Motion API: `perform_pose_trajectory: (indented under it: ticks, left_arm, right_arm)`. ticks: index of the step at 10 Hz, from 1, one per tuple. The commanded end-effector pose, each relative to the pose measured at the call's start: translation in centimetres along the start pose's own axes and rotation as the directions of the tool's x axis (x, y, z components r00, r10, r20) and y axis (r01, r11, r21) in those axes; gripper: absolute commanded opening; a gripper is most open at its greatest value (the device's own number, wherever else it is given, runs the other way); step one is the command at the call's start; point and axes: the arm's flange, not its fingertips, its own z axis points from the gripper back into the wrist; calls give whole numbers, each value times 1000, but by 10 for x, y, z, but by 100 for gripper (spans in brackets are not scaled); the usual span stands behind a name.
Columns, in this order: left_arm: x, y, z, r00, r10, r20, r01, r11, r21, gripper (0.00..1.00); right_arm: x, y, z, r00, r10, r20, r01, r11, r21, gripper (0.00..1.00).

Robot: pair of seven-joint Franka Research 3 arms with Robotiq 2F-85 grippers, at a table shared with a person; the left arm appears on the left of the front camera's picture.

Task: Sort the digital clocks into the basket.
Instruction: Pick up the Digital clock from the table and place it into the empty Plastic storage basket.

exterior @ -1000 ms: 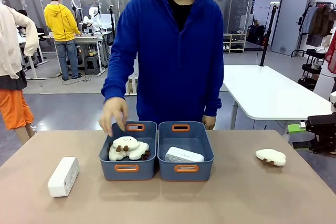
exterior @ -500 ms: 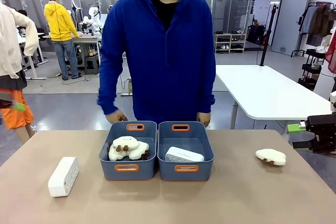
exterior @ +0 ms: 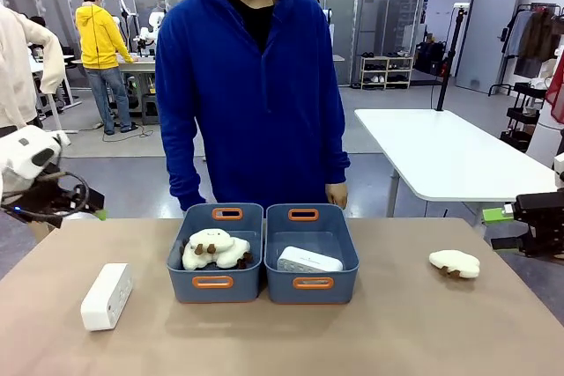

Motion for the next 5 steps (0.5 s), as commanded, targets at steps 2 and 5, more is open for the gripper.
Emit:
perform_pose_trajectory:
  ticks: [2,5]
  left_arm:
    - [-2,-13,-27,998,22,-59,-19,999,49,100]
    - [-38,-29,-62,978,8,-210,5,998,59,100]
  right_arm:
    - [1,0,1,1000,4,-14,-4,1000,-4,100]
    - [1,0,1,1000,4,-14,-4,1000,-4,100]
